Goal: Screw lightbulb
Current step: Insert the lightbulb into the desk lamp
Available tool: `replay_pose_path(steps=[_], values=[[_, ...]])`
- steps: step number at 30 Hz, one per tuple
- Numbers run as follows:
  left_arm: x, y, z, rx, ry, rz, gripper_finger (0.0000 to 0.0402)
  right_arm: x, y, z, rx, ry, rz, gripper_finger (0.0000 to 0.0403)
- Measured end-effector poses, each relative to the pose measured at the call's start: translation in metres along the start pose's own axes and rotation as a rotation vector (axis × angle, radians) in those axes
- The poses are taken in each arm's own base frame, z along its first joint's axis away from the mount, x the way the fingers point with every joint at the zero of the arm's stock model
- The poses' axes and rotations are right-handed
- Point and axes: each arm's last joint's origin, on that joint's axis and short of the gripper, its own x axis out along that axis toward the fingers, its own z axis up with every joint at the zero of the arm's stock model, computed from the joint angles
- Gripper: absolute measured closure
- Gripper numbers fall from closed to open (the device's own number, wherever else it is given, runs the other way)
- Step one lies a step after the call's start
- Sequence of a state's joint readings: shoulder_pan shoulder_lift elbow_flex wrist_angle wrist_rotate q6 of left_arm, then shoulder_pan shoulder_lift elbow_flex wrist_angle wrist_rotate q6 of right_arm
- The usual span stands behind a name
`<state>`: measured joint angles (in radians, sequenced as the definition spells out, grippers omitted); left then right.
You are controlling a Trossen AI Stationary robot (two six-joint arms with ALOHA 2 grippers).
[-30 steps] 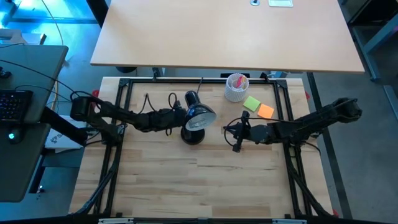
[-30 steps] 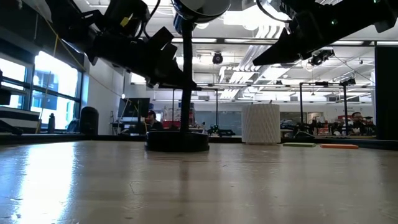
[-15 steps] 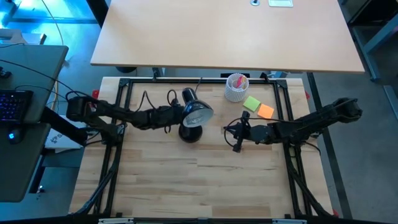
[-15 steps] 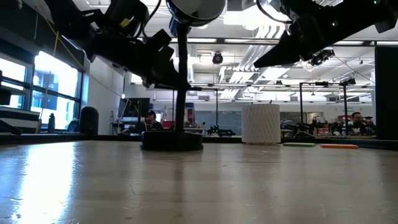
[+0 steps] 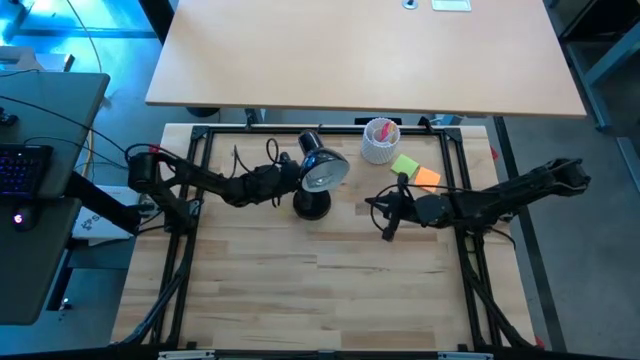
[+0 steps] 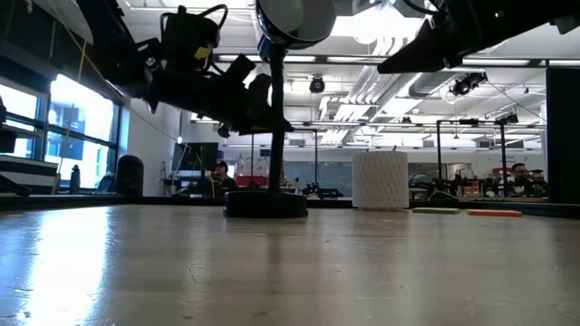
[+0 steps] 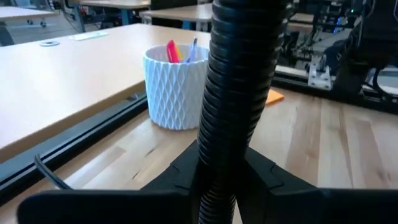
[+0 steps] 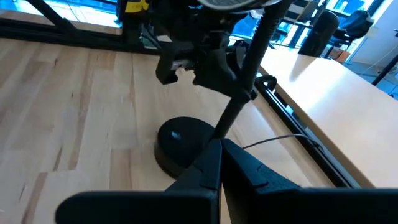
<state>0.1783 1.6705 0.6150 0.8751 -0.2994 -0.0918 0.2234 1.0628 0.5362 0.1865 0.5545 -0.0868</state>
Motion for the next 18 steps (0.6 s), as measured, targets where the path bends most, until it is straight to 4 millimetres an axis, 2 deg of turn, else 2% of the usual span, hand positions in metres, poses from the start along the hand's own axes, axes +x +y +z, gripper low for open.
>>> replay_pose_path(steps=[9, 14, 18], values=[[-0.01, 0.003, 0.006, 0.096, 0.113, -0.035, 0.0241, -0.001, -0.001, 0.002, 0.01, -0.017, -0.001, 0.0401], [-0.026, 0.016, 0.016, 0.187, 0.212, -0.018, 0.0201, -0.001, 0.001, 0.011, 0.027, -0.111, 0.081, 0.0401], [-0.032, 0.031, 0.031, 0.222, 0.185, -0.027, 0.0187, -0.003, 0.002, 0.022, 0.034, -0.23, 0.159, 0.04]])
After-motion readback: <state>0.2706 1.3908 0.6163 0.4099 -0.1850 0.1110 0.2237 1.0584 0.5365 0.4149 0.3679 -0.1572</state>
